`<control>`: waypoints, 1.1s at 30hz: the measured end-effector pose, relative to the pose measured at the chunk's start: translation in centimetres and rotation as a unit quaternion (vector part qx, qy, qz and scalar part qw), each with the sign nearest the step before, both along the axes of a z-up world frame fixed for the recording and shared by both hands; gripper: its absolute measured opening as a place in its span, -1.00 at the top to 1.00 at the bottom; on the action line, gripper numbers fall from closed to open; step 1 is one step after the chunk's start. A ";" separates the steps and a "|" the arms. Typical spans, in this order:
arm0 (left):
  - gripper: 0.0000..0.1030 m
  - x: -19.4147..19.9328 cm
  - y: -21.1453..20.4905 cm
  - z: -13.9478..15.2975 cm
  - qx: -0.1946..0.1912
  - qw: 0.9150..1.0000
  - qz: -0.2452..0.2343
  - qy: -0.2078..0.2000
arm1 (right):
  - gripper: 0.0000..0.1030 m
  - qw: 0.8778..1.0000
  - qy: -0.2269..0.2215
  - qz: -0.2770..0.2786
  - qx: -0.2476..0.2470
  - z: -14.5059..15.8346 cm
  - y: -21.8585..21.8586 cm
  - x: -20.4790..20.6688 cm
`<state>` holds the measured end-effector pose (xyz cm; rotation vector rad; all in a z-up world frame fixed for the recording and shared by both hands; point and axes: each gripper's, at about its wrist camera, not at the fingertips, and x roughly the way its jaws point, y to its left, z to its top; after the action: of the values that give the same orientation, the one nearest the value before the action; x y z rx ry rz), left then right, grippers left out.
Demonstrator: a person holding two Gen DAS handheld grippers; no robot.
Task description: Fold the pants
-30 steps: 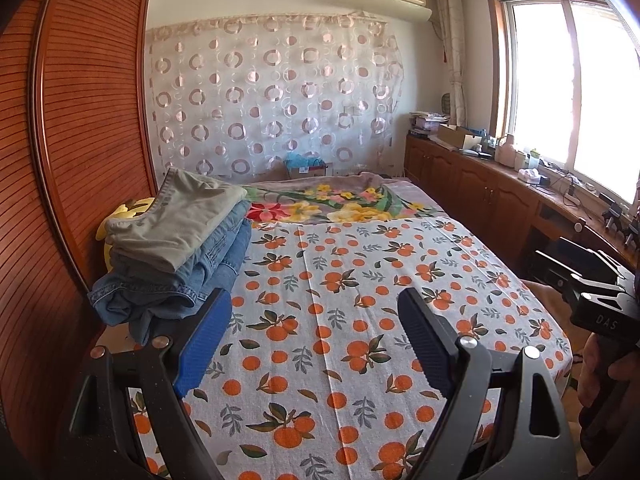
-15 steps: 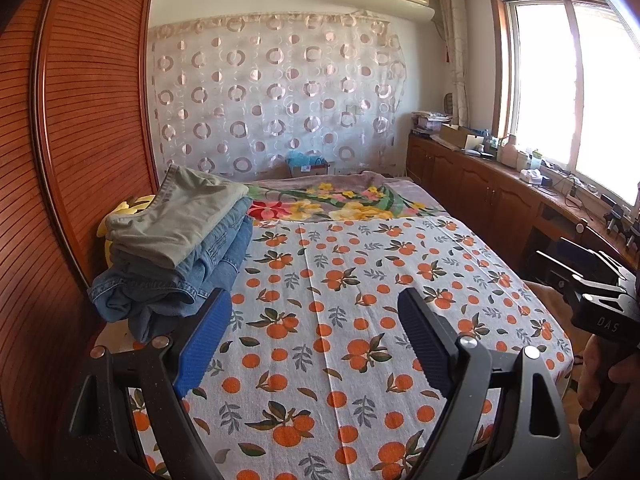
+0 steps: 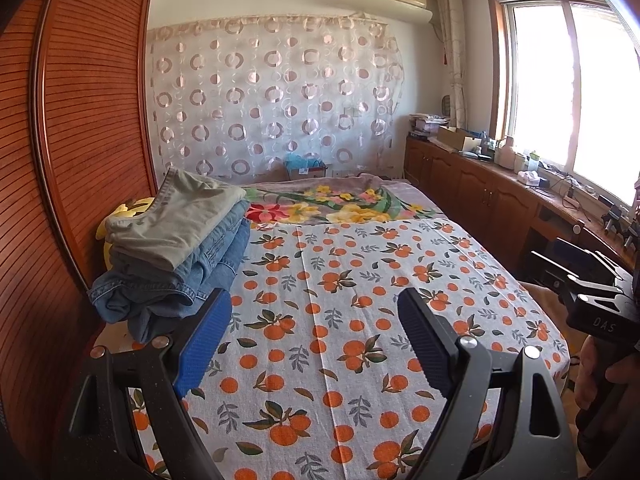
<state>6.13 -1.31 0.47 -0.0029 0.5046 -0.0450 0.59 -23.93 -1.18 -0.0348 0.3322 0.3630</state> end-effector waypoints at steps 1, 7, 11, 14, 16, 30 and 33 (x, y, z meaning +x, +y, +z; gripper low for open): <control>-0.66 0.0 -0.1 0.0 0.000 1.000 0.000 -0.001 | -0.80 1.000 0.000 0.000 0.000 0.0 -0.1 0.0; -0.66 -0.1 -0.3 0.1 -0.001 1.000 -0.001 -0.002 | -0.80 1.000 -0.001 0.001 0.000 0.0 -0.1 0.0; -0.66 -0.2 -0.3 0.2 0.000 1.000 0.000 -0.003 | -0.80 1.000 0.000 0.001 0.000 0.2 -0.2 0.1; -0.66 -0.1 -0.3 0.1 -0.001 1.000 -0.001 -0.003 | -0.80 1.000 0.000 0.002 0.000 0.2 -0.2 0.1; -0.66 -0.1 -0.3 0.1 0.000 1.000 0.000 -0.004 | -0.80 1.000 0.000 0.001 0.000 0.2 -0.2 0.1; -0.66 -0.3 -0.5 0.3 0.000 1.000 0.000 -0.005 | -0.80 1.000 -0.001 0.001 0.001 0.2 -0.3 0.1; -0.66 -0.2 -0.6 0.3 0.000 1.000 0.000 -0.005 | -0.80 1.000 -0.001 0.001 0.000 0.1 -0.3 0.1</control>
<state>5.90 -1.93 0.80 -0.0035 0.4940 -0.0450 0.70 -24.21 -1.03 -0.0353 0.3302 0.3644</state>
